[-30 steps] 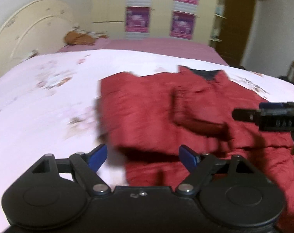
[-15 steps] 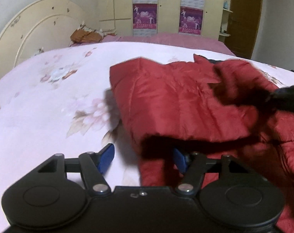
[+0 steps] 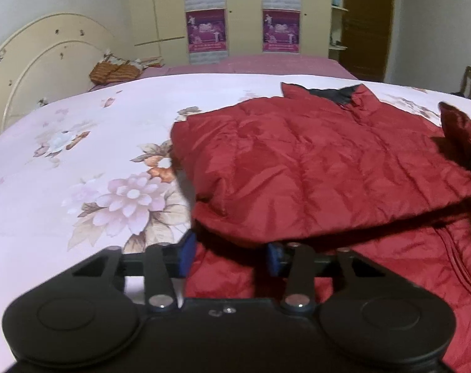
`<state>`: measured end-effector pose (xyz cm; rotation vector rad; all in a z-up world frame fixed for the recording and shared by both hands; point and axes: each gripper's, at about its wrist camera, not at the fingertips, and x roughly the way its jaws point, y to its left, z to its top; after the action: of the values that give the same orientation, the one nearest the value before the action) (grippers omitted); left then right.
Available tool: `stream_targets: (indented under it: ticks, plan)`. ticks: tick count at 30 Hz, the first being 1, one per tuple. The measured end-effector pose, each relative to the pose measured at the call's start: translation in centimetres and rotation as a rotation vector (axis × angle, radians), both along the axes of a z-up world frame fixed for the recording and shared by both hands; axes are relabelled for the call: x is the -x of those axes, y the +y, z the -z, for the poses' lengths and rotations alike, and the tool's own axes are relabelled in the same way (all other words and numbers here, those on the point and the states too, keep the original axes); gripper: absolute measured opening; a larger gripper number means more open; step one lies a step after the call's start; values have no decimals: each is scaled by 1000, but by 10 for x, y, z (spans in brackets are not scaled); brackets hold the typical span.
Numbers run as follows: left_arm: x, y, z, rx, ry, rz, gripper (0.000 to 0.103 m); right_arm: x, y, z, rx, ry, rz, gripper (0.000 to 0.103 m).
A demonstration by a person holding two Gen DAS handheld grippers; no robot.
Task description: Fold large clothes
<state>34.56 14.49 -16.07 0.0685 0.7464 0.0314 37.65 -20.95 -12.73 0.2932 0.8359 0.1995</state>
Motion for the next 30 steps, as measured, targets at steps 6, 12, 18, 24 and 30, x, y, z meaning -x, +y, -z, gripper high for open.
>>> stream_targets:
  ticks: [6, 12, 18, 24, 30]
  plan:
    - [7, 5, -2, 18, 4, -3, 21, 11, -11, -12, 26, -76, 50, 94]
    - [12, 5, -3, 21, -1, -5, 17, -6, -13, 3, 53, -21, 78, 71]
    - [12, 2, -7, 9, -19, 0, 16, -11, -20, 8, 45, -14, 80, 17]
    - [10, -4, -8, -1, -16, 19, 17, -13, -27, -10, 211, -116, 103, 17]
    - [3, 0, -11, 50, 40, -6, 16, -16, -43, 14, 282, -26, 142, 17]
